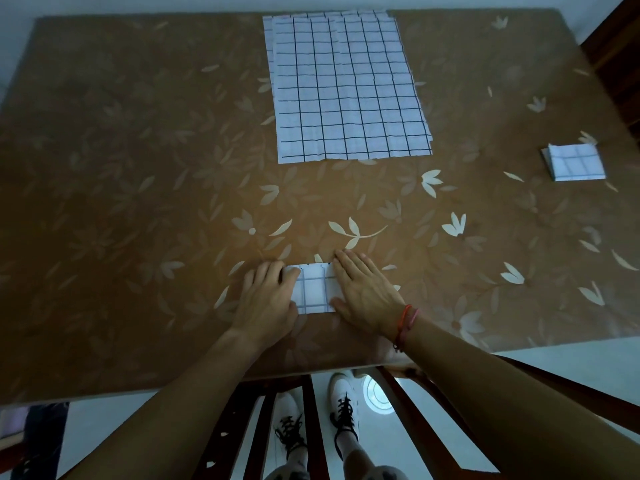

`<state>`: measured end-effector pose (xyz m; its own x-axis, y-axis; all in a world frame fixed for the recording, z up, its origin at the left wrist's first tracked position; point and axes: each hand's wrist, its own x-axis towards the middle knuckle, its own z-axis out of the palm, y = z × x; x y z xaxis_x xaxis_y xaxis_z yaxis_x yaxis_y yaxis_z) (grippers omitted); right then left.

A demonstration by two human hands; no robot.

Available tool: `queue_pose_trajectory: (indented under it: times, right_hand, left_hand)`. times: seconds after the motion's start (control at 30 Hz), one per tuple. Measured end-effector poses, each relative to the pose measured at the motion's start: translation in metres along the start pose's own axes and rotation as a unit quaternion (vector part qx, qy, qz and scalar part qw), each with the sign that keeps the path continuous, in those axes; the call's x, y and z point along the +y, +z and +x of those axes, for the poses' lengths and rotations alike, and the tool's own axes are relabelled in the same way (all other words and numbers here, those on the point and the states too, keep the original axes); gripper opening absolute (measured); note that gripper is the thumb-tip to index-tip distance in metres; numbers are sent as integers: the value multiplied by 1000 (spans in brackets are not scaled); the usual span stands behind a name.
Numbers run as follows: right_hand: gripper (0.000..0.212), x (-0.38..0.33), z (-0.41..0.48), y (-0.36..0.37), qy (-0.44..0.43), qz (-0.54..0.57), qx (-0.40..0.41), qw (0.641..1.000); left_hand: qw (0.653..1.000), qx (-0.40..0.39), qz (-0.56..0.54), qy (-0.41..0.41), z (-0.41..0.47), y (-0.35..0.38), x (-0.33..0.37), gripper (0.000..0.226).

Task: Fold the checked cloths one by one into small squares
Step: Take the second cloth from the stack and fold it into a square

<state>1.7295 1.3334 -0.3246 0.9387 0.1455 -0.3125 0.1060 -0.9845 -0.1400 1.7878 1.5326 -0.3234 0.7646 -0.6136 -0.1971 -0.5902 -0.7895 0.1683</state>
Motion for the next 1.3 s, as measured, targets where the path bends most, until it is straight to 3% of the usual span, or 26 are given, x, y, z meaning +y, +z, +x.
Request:
queue_pose_trajectory:
  times: [0.2, 0.47, 0.73, 1.1, 1.3]
  right_hand:
    - [73, -1, 2, -10, 8, 28, -12, 1000]
    - [70, -2, 5, -24, 7, 90, 29, 995]
    - [63, 4, 7, -19, 14, 133, 45, 990]
    - [65, 5, 11, -16, 21, 156, 19, 987]
    - [63, 7, 15, -17, 15, 149, 17, 989]
  left_hand:
    - [997, -36, -39, -62, 16, -9, 8, 67]
    - [990, -49, -57, -115, 25, -11, 9, 44]
    - [986, -47, -77, -141, 32, -13, 13, 61]
    - [974, -29, -142, -176, 36, -15, 13, 62]
    - [971, -26, -159, -177, 34, -18, 13, 28]
